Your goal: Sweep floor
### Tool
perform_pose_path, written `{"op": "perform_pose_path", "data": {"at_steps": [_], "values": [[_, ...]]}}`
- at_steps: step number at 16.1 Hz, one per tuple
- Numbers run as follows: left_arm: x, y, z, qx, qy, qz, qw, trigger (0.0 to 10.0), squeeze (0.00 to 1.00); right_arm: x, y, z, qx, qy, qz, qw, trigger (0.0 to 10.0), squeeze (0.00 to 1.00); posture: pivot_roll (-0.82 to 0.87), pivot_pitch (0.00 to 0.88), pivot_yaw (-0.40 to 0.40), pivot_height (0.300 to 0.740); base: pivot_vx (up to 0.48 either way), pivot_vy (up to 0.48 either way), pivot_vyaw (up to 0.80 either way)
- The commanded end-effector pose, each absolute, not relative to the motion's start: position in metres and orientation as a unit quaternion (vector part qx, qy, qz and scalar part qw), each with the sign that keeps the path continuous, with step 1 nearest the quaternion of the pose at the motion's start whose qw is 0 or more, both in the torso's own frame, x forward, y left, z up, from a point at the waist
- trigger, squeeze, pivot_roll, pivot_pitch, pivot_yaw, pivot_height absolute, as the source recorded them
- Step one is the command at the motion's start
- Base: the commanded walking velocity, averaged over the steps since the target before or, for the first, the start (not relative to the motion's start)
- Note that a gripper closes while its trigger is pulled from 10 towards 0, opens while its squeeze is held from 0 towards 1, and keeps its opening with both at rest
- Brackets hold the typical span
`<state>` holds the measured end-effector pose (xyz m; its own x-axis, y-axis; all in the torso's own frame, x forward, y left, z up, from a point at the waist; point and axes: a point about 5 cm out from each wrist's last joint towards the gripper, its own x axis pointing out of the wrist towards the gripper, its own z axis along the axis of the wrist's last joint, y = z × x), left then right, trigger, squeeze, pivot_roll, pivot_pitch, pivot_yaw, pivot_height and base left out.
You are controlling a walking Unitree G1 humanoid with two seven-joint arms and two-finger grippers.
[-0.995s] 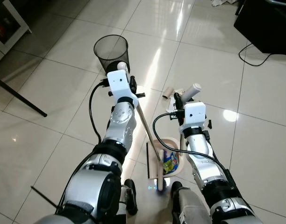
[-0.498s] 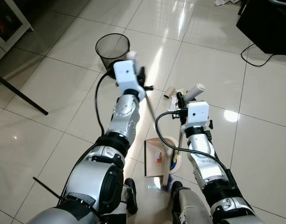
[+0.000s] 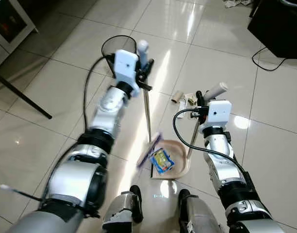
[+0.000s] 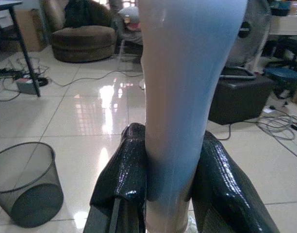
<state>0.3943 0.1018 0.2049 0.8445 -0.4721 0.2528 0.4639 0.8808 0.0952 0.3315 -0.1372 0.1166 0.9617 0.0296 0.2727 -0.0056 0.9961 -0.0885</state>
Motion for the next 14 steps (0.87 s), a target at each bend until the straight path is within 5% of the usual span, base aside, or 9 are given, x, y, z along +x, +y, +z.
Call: {"op": "perform_pose_path", "data": {"at_steps": [1,6,9,14], "values": [[0.395,0.111,0.211,0.017,-0.148,-0.242,0.959,10.0,0.0,0.332,-0.142,0.115,-0.029,-0.133,0.001,0.991,10.0,0.0,0.03,0.19,0.073,0.74,0.0,0.0,0.0],[0.395,0.177,0.205,0.134,-0.134,-0.127,0.974,10.0,0.0,0.331,-0.161,0.129,-0.008,-0.163,-0.026,0.986,10.0,0.0,0.02,0.147,0.076,0.74,0.0,0.0,0.0],[0.388,0.213,0.193,0.136,-0.113,-0.064,0.982,10.0,0.0,0.33,-0.172,0.148,0.017,-0.194,-0.044,0.98,10.0,0.0,0.03,0.139,0.08,0.74,0.0,0.0,0.0],[0.364,0.215,0.162,0.074,-0.104,-0.064,0.99,10.0,0.0,0.33,-0.189,0.214,0.068,-0.26,-0.066,0.961,10.0,0.0,0.02,0.122,0.078,0.74,0.0,0.0,0.0]]}}
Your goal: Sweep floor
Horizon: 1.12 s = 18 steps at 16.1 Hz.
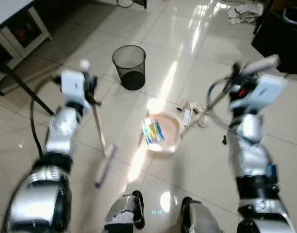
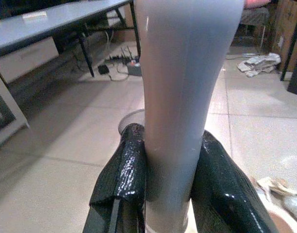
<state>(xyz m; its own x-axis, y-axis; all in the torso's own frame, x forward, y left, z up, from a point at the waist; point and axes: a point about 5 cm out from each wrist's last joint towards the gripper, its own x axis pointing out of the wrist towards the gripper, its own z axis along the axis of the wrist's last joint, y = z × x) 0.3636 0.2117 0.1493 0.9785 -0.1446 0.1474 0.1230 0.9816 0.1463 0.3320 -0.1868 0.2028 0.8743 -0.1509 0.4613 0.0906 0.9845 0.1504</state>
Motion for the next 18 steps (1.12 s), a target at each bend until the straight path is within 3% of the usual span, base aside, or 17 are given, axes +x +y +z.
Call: {"op": "perform_pose_path", "data": {"at_steps": [1,8,18], "values": [[0.357,0.211,0.156,0.069,-0.102,-0.066,0.99,10.0,0.0,0.329,-0.191,0.225,0.078,-0.267,-0.065,0.958,10.0,0.0,0.01,0.119,0.073,0.74,0.0,0.0,0.0],[0.314,0.194,0.142,0.052,-0.096,-0.055,0.993,10.0,0.0,0.322,-0.192,0.285,0.122,-0.303,-0.049,0.944,10.0,0.0,0.0,0.094,0.056,0.74,0.164,0.0,0.0],[0.303,0.192,0.142,0.063,-0.08,-0.037,0.994,10.0,0.0,0.324,-0.193,0.293,0.15,-0.296,-0.05,0.942,10.0,0.0,0.01,0.066,0.047,0.74,0.397,0.0,0.0]]}}
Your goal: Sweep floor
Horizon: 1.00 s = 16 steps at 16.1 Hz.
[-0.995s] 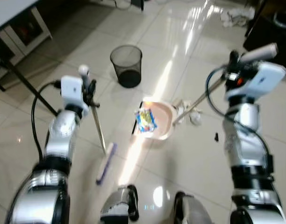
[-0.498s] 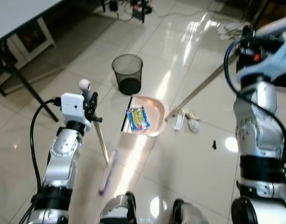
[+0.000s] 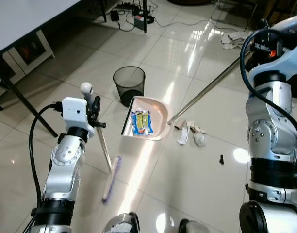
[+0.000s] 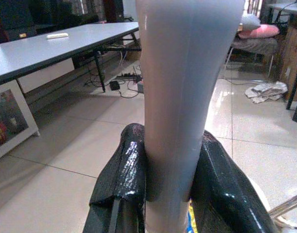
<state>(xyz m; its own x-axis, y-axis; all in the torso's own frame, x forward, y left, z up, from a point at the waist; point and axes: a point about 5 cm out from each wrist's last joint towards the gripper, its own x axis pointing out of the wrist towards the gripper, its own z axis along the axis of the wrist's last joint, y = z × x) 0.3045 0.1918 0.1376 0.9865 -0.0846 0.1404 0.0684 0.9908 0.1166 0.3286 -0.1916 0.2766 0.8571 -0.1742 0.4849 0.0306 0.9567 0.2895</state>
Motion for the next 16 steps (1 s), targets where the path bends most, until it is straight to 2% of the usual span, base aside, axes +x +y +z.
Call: {"op": "perform_pose_path", "data": {"at_steps": [1,9,16], "values": [[0.3025,0.1916,0.1425,0.066,-0.08,-0.037,0.994,10.0,0.0,0.3244,-0.1934,0.294,0.154,-0.298,-0.052,0.941,10.0,0.0,0.02,0.068,0.049,0.74,0.416,0.0,0.0],[0.3005,0.1918,0.1429,0.068,-0.075,-0.036,0.994,10.0,0.0,0.3249,-0.1953,0.2975,0.127,-0.298,-0.064,0.944,10.0,0.0,0.02,0.076,0.051,0.74,0.43,0.0,0.0],[0.2994,0.1894,0.143,0.07,-0.072,-0.041,0.994,10.0,0.0,0.3241,-0.1964,0.2993,0.129,-0.302,-0.069,0.942,10.0,0.0,0.01,0.081,0.054,0.74,0.445,0.0,0.43]]}}
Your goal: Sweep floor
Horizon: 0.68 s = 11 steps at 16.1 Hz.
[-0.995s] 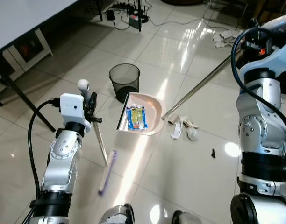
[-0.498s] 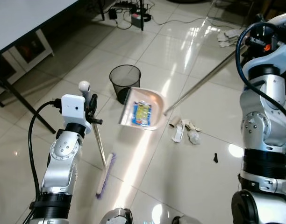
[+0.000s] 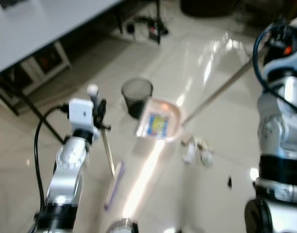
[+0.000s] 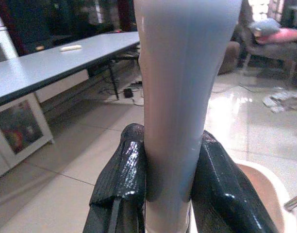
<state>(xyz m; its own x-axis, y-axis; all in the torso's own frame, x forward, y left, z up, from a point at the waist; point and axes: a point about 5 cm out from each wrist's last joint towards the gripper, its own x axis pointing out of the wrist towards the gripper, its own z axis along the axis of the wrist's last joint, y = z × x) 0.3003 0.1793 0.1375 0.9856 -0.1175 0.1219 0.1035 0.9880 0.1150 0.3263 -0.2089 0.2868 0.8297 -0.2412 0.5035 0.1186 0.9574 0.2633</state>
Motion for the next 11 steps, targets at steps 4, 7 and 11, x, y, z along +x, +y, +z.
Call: {"op": "perform_pose_path", "data": {"at_steps": [4,7,11], "values": [[0.2981,0.1881,0.1413,0.071,-0.069,-0.042,0.994,10.0,0.0,0.3234,-0.1986,0.2997,0.148,-0.303,-0.07,0.939,10.0,0.0,0.01,0.084,0.052,0.74,0.442,0.0,0.0],[0.2968,0.1878,0.1402,0.07,-0.066,-0.042,0.994,10.0,0.0,0.3227,-0.2001,0.3006,0.153,-0.306,-0.073,0.937,10.0,0.0,0.01,0.085,0.054,0.74,0.442,0.0,0.0],[0.2966,0.1877,0.1397,0.074,-0.064,-0.046,0.994,10.0,0.0,0.3228,-0.2007,0.2997,0.156,-0.305,-0.075,0.936,10.0,0.0,0.02,0.087,0.057,0.74,0.442,0.0,0.0]]}}
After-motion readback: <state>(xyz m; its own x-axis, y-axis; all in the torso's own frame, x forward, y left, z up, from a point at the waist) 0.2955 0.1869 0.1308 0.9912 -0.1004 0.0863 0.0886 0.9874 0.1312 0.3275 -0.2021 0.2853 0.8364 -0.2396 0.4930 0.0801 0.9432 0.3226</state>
